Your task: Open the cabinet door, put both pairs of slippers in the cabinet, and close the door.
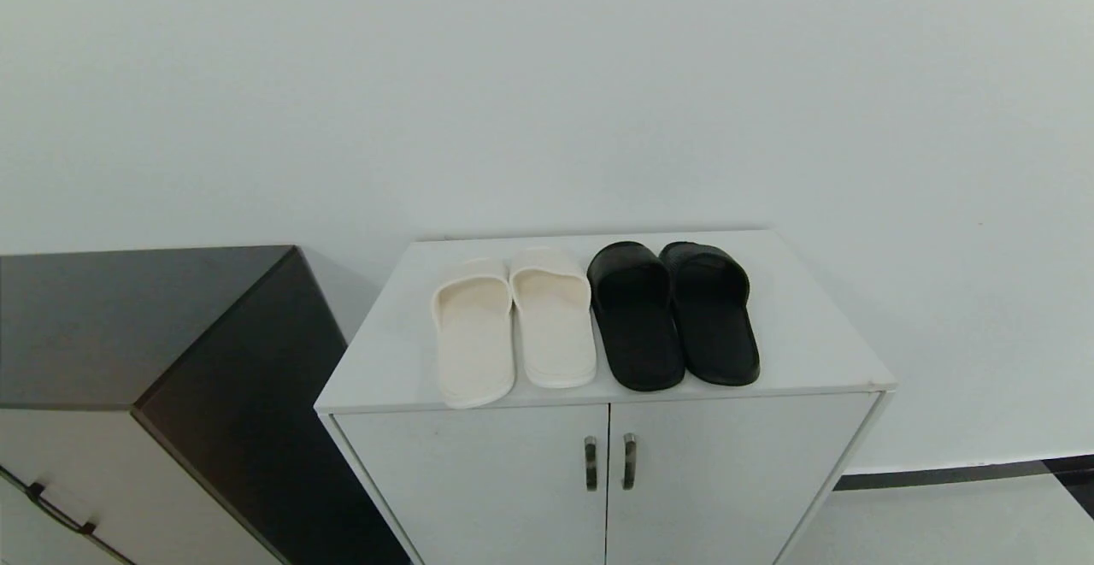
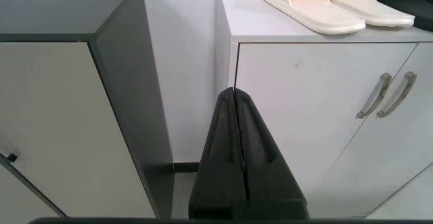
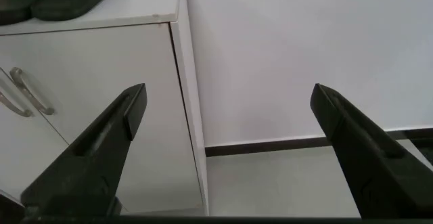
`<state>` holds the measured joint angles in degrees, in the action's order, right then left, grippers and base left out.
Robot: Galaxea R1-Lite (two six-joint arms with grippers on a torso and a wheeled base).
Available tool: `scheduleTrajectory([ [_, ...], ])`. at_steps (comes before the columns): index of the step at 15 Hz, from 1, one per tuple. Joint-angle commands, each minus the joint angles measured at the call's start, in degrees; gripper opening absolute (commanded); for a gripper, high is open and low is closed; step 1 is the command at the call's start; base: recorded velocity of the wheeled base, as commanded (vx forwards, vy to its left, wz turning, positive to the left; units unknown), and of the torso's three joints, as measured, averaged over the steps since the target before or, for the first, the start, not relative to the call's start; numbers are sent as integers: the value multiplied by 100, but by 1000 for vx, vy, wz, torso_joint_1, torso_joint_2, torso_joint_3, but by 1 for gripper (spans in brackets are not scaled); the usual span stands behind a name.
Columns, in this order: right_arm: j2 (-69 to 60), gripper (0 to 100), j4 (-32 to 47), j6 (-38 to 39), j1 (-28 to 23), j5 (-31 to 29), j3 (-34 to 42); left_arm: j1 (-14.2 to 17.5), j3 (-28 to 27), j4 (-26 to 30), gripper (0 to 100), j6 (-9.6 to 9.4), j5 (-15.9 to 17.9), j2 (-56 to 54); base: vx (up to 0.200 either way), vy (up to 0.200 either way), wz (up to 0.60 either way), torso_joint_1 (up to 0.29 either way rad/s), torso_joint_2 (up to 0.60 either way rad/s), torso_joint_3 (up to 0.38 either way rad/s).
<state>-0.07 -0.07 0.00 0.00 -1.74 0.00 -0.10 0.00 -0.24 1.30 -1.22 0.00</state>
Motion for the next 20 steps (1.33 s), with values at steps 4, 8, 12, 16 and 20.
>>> scheduleTrajectory([
  [4,7,100,-125,-53,0,209,-44,1,0,-2,0,-25,8,0,0,0,0,0,0,0],
  [8,825,100,526,255,53,1484,-1433,1,0,-2,0,-16,-1,0,0,0,0,0,0,0],
  [12,3532,100,772,422,369,3461,-2426,1,0,-2,0,-16,-19,0,0,0,0,0,0,0],
  [16,5123,100,-555,448,1863,2547,-2716,1,0,-2,0,-16,-19,0,0,0,0,0,0,0],
  [20,7390,100,-2884,1556,3964,-362,-3032,1,0,-2,0,-7,-10,9,0,0,0,0,0,0],
])
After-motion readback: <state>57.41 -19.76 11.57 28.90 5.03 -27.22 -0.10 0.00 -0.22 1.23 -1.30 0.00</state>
